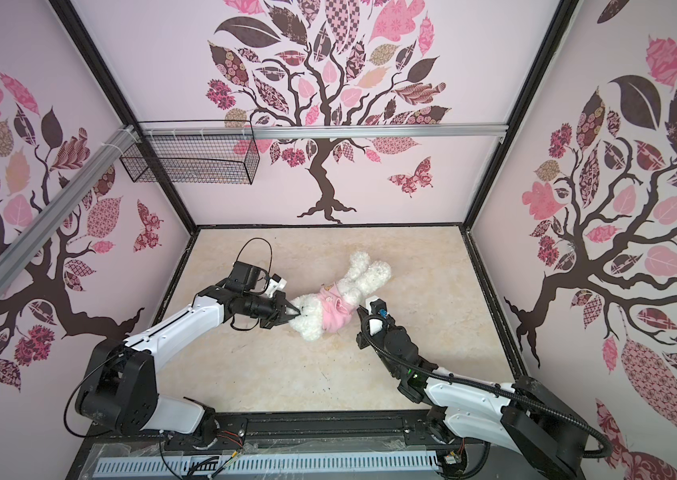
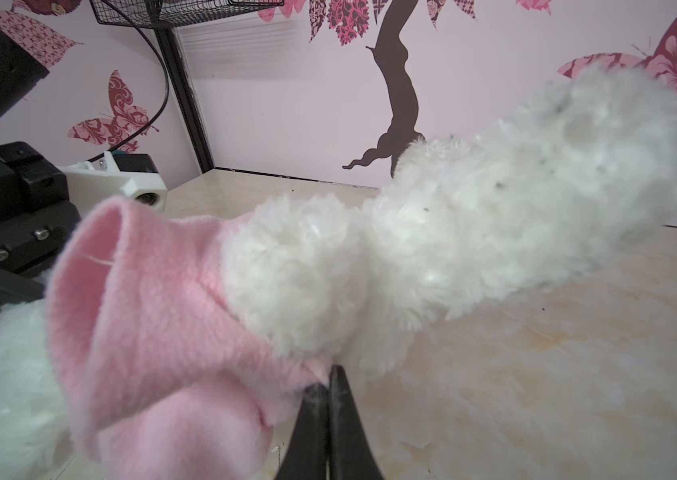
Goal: Dress the teddy bear
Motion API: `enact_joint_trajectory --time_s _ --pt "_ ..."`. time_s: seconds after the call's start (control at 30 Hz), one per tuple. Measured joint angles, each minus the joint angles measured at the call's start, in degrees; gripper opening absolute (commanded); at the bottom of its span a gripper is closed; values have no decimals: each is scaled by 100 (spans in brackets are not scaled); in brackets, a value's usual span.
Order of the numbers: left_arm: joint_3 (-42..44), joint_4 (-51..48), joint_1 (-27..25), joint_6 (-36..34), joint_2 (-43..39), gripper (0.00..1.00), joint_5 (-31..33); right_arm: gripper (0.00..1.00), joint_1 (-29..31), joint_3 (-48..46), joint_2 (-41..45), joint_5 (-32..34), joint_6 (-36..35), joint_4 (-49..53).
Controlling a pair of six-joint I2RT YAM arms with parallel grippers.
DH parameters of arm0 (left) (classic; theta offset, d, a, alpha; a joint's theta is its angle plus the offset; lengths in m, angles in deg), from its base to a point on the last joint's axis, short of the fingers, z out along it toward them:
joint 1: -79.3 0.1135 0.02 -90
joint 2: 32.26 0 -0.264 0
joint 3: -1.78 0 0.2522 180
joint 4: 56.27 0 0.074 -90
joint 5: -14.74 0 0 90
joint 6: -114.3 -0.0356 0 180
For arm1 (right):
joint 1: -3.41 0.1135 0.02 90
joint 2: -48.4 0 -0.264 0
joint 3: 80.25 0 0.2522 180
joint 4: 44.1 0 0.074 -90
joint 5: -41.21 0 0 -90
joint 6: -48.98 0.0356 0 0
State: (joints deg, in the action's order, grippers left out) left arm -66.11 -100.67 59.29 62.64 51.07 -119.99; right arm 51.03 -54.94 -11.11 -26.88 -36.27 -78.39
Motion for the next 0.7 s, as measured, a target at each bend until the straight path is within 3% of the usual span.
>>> enact_joint_trajectory --time_s 0.3,0.7 --pt "-151 -350 -284 -660 52 0 807 0 -232 9 160 157 391 625" --pt "-245 -511 -505 -1215 52 0 1617 0 -1987 236 463 -1329 1768 1860"
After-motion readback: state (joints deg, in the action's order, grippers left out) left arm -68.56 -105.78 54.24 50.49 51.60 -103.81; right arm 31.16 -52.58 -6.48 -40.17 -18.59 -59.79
